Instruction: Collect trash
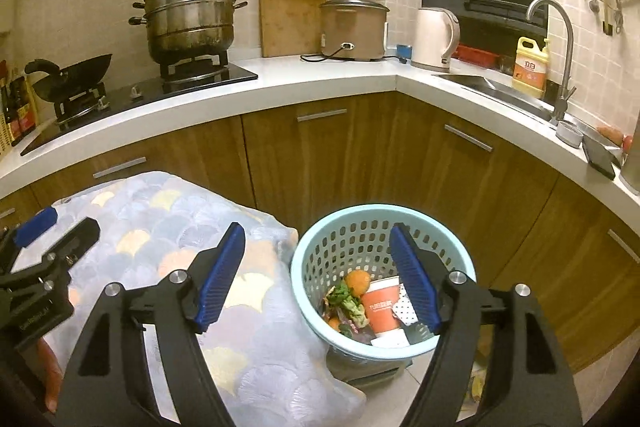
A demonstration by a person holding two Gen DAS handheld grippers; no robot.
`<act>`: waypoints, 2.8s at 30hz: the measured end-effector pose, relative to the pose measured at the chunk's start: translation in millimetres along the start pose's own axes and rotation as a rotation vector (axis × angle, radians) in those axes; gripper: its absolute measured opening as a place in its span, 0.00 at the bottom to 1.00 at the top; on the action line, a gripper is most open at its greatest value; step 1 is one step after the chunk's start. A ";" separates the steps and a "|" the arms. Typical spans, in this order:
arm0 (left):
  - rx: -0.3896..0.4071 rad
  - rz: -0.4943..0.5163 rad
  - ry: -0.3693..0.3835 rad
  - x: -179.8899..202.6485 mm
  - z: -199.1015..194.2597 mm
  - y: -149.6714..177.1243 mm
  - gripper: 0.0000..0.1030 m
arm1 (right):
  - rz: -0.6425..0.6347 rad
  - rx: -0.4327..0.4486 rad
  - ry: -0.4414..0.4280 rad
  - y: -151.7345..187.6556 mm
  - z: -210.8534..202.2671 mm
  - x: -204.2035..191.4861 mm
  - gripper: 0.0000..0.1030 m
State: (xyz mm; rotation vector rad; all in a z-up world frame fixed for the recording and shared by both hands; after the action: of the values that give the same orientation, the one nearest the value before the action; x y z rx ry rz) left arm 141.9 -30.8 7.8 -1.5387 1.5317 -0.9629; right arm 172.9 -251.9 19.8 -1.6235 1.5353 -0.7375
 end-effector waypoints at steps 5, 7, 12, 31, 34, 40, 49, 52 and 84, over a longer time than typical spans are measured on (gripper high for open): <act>0.016 -0.015 -0.031 -9.3 1.1 5.4 0.84 | 0.014 0.029 0.022 1.6 -0.4 -2.5 0.69; 0.025 -0.020 -0.046 -11.2 -1.3 8.0 0.84 | 0.024 0.035 0.023 1.6 0.5 -0.9 0.69; 0.028 -0.014 -0.066 -9.0 -1.4 12.8 0.84 | 0.036 0.045 0.031 5.6 1.9 -1.6 0.69; 0.018 -0.006 -0.055 -4.6 -0.8 18.7 0.84 | 0.009 0.054 0.040 9.1 -0.3 -7.0 0.69; 0.018 -0.006 -0.054 -3.4 -1.3 19.3 0.86 | 0.005 0.051 0.037 10.1 0.3 -9.7 0.69; 0.017 -0.003 -0.041 -1.7 -1.9 19.6 0.86 | 0.008 0.026 0.030 13.5 6.3 -9.7 0.69; 0.031 -0.003 -0.037 0.1 -6.0 18.4 0.86 | 0.003 0.027 0.049 13.3 8.2 -8.2 0.69; 0.032 -0.013 -0.037 -2.2 -6.2 17.9 0.86 | 0.003 0.035 0.048 12.3 6.2 -9.4 0.69; 0.036 -0.026 -0.042 -8.2 -4.5 15.7 0.87 | -0.001 0.058 0.034 1.9 -1.2 -12.6 0.69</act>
State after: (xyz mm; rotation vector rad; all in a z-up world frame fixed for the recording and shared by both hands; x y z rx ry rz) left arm 131.0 -22.6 -4.4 -1.5475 1.4608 -0.9625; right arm 169.5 -239.6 20.1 -1.5769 1.5234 -0.8073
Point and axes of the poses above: each gripper's, at about its wrist camera, not at the fingertips, and z roughly the way its jaws point, x to its right, y to its underside, the point moved 6 cm from there along z, roughly the way its jaws point, and after that the axes turned 4 degrees about z, right-handed, at the moved point
